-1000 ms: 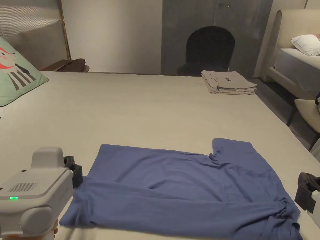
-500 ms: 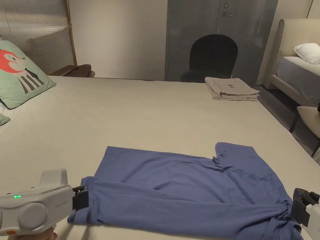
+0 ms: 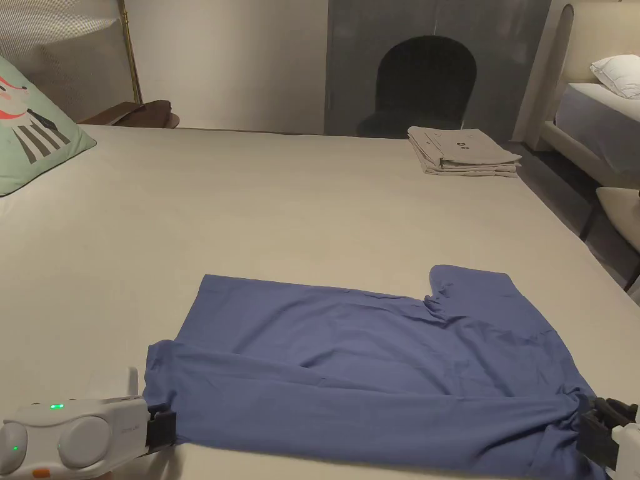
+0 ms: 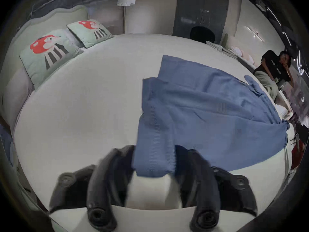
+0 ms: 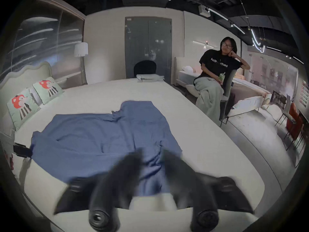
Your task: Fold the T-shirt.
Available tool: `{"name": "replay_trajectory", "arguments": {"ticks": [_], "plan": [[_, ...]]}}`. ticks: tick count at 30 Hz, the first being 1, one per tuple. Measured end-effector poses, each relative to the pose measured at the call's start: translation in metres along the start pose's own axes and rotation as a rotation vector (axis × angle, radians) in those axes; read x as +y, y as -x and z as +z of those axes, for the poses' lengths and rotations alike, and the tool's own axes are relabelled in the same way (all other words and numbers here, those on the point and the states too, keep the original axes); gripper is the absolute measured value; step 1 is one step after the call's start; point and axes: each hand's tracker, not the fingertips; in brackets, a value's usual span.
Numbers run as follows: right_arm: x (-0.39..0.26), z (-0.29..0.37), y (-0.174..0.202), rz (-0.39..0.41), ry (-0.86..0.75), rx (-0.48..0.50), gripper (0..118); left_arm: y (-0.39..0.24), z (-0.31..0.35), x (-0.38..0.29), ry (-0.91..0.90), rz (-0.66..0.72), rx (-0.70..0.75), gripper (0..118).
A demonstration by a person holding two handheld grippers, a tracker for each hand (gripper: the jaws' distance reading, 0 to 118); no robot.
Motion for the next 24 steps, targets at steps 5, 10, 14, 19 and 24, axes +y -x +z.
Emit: {"name": "replay_trajectory", "arguments": {"ticks": [5, 10, 14, 19, 24], "plan": [[-0.011, -0.022, -0.011, -0.015, 0.169, -0.015, 111, -0.019, 0.024, -0.001, -0.035, -0.055, -0.023, 8], [-0.027, -0.046, -0.021, -0.106, 0.334, 0.028, 80, -0.020, 0.025, 0.000, -0.044, -0.084, -0.007, 8], [-0.026, -0.038, -0.011, -0.052, 0.317, 0.040, 43, -0.018, 0.030, -0.001, -0.044, -0.074, -0.011, 8], [-0.016, -0.018, -0.009, -0.037, 0.292, 0.110, 12, -0.011, 0.042, 0.000, -0.054, -0.068, -0.018, 8], [-0.008, 0.016, -0.015, -0.014, 0.256, 0.123, 12, -0.013, 0.078, -0.004, -0.070, -0.049, -0.025, 8]]}}
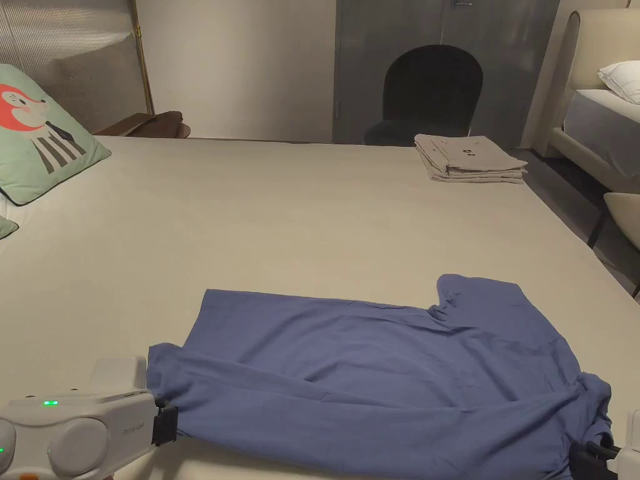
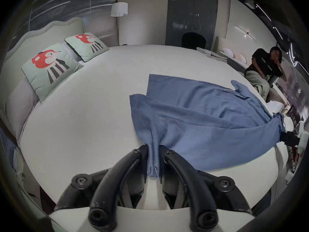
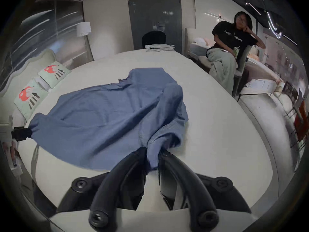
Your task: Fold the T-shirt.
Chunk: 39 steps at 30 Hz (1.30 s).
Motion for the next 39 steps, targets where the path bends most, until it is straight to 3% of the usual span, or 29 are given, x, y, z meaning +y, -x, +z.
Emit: {"name": "replay_trajectory", "arguments": {"ticks": [13, 23, 24, 26, 29, 30, 31, 32, 37, 39], "plan": [[-0.047, 0.064, -0.002, -0.007, 0.017, 0.006, 12, 0.023, 0.054, -0.078, 0.041, 0.067, 0.000, 8], [-0.070, 0.057, -0.004, -0.035, 0.063, -0.021, 13, 0.031, 0.039, -0.100, 0.070, 0.106, 0.001, 10], [-0.072, 0.057, -0.005, -0.036, 0.059, -0.021, 20, 0.032, 0.038, -0.102, 0.068, 0.116, -0.001, 15], [-0.073, 0.060, -0.004, -0.041, 0.027, -0.033, 55, 0.031, 0.040, -0.102, 0.064, 0.127, 0.002, 31], [-0.068, 0.070, -0.005, -0.059, -0.066, -0.029, 74, 0.033, 0.045, -0.100, -0.001, 0.152, 0.003, 53], [-0.065, 0.066, -0.006, -0.076, -0.106, -0.018, 89, 0.032, 0.050, -0.096, -0.060, 0.156, -0.001, 80], [-0.058, 0.071, -0.004, -0.082, -0.151, -0.026, 92, 0.031, 0.054, -0.092, -0.120, 0.160, -0.007, 99], [-0.052, 0.076, -0.001, -0.085, -0.195, -0.041, 92, 0.029, 0.059, -0.086, -0.183, 0.160, -0.010, 110], [-0.016, 0.097, 0.019, -0.071, -0.410, -0.116, 92, 0.006, 0.093, -0.046, -0.397, 0.131, 0.002, 109], [-0.005, 0.103, 0.026, -0.081, -0.479, -0.114, 85, 0.002, 0.100, -0.032, -0.428, 0.125, -0.005, 107]]}}
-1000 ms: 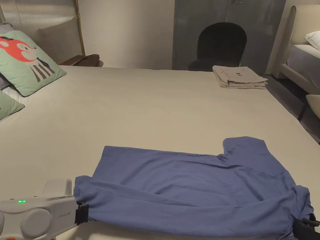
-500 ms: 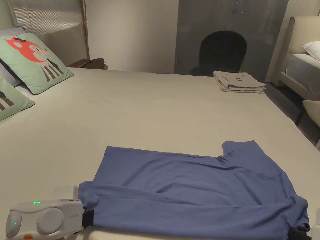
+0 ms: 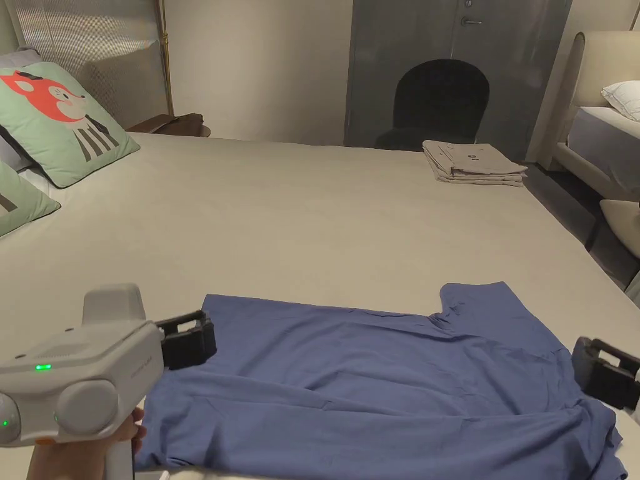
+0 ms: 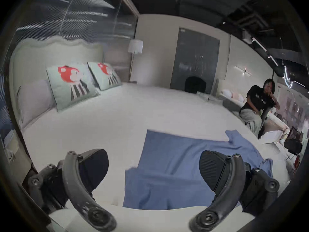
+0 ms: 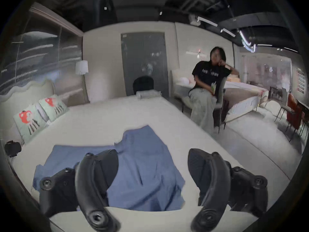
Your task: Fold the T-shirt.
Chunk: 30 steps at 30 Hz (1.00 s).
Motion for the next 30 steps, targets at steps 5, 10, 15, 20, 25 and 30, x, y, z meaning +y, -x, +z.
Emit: {"name": "replay_trajectory", "arguments": {"ticks": [5, 10, 15, 20, 25, 30], "plan": [[0.016, -0.003, 0.016, -0.003, -0.098, 0.022, 5, -0.013, -0.009, 0.019, -0.064, -0.041, -0.013, 5], [0.025, -0.015, 0.027, 0.007, -0.110, 0.044, 1, -0.010, -0.031, 0.027, -0.040, -0.035, -0.039, 1], [0.027, -0.040, 0.034, 0.016, -0.066, 0.056, 1, -0.011, -0.070, 0.036, 0.022, -0.054, -0.041, 1], [0.027, -0.079, 0.038, 0.022, -0.013, 0.059, 1, -0.003, -0.136, 0.051, 0.172, -0.037, -0.014, 1], [0.029, -0.116, 0.045, 0.034, 0.044, 0.057, 1, 0.005, -0.216, 0.057, 0.357, -0.062, -0.008, 14], [0.025, -0.151, 0.048, 0.042, 0.094, 0.049, 1, -0.003, -0.270, 0.048, 0.458, -0.069, 0.031, 105]]}}
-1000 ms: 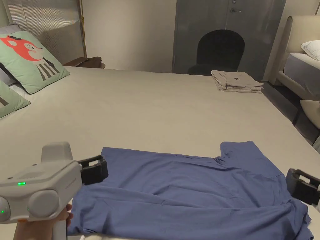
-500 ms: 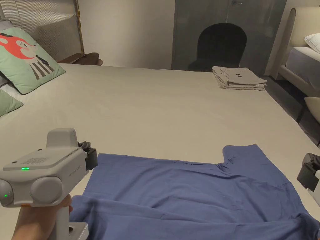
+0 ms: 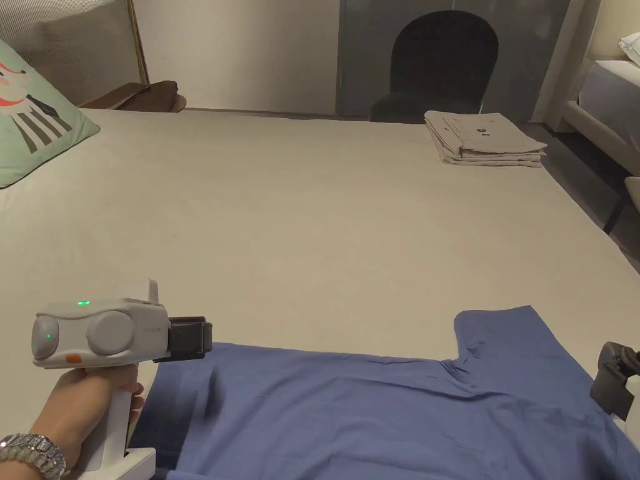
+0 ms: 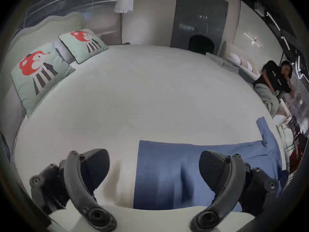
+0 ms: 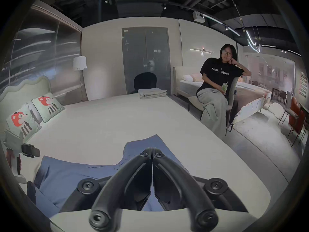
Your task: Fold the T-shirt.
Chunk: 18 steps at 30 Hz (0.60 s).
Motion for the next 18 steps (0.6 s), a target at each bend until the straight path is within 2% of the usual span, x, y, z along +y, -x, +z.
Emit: {"name": "replay_trajectory", "arguments": {"ticks": [2, 3, 4, 6, 8, 9, 11, 12, 13, 14, 15, 18], "plan": [[-0.002, -0.013, -0.001, 0.007, 0.017, -0.002, 1, -0.003, -0.020, 0.001, 0.060, 0.004, 0.039, 105], [-0.002, -0.020, -0.002, 0.015, 0.028, -0.005, 1, -0.004, -0.030, 0.000, 0.089, 0.004, 0.055, 100], [-0.003, -0.026, -0.003, 0.022, 0.038, -0.009, 1, 0.004, -0.047, 0.001, 0.100, 0.002, 0.050, 91], [-0.004, -0.035, -0.005, 0.030, 0.052, -0.012, 1, 0.002, -0.058, -0.003, 0.122, -0.002, 0.053, 64], [-0.005, -0.043, -0.008, 0.036, 0.071, -0.019, 1, 0.004, -0.066, -0.008, 0.135, 0.018, 0.070, 63], [-0.005, -0.046, -0.009, 0.041, 0.081, -0.022, 1, 0.003, -0.062, -0.008, 0.111, 0.022, 0.070, 54], [-0.004, -0.055, -0.014, 0.048, 0.105, -0.032, 6, -0.002, -0.056, -0.006, 0.101, 0.004, 0.069, 20], [-0.002, -0.061, -0.017, 0.050, 0.127, -0.045, 33, 0.003, -0.059, -0.004, 0.092, -0.002, 0.071, 4], [-0.001, -0.069, -0.020, 0.049, 0.164, -0.057, 65, 0.002, -0.057, -0.002, 0.088, -0.005, 0.071, 4], [0.000, -0.078, -0.025, 0.045, 0.212, -0.056, 88, 0.001, -0.054, -0.001, 0.083, -0.004, 0.048, 4], [0.002, -0.090, -0.030, 0.041, 0.288, -0.057, 94, 0.000, -0.052, 0.000, 0.079, 0.000, 0.032, 4], [0.001, -0.119, -0.045, 0.038, 0.392, -0.112, 92, -0.011, -0.034, -0.002, 0.047, -0.025, 0.047, 4]]}}
